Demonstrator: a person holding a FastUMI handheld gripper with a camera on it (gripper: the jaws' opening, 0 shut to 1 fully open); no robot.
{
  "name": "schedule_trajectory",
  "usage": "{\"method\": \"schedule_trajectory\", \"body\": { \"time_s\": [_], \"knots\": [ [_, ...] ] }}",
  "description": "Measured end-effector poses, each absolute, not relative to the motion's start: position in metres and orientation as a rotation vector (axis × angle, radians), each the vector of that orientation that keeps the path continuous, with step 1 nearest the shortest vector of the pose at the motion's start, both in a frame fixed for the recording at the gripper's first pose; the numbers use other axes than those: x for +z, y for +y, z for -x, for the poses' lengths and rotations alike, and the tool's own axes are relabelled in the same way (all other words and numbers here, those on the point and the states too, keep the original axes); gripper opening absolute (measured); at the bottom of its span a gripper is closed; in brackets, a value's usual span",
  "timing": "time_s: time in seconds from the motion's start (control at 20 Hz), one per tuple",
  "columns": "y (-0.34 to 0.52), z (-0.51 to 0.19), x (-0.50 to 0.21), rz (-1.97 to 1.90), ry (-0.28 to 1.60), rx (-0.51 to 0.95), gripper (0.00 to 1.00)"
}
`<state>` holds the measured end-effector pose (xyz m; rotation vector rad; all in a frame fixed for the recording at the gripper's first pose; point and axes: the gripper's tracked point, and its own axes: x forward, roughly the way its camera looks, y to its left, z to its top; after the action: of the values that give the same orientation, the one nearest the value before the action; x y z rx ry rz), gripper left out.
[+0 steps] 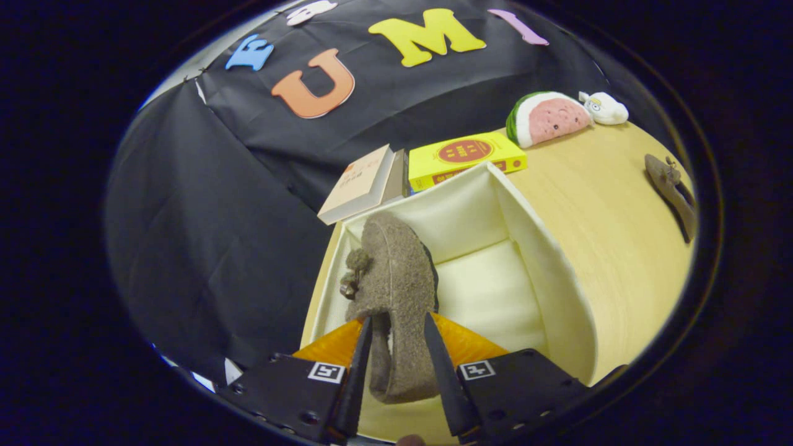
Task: Open the storage box then place both shoes into the box .Put the left shoe in first, then the right shoe, with the right side of both shoes facing outward in a uniform manner.
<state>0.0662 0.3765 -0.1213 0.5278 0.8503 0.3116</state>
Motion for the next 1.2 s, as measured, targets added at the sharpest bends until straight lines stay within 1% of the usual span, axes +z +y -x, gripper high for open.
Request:
{"method": "schedule_trajectory", "body": {
  "time_s": [0.15,0.2,0.45,0.7,0.9,1.05,1.2],
  "knots": [
    [0.371,-0.066,-0.1,-0.545,0.805,0.362,0.86],
    [0.369,-0.063,-0.089,-0.536,0.779,0.384,0.88],
    [0.329,-0.057,-0.03,-0.402,0.554,0.461,0.88],
    [0.261,-0.051,0.02,-0.284,0.309,0.484,0.88],
    [0.178,-0.051,0.034,-0.173,0.193,0.416,0.88],
    [0.11,-0.053,0.035,-0.156,0.167,0.365,0.88],
    [0.03,-0.059,0.025,-0.112,0.153,0.275,0.88]
  ]
}}
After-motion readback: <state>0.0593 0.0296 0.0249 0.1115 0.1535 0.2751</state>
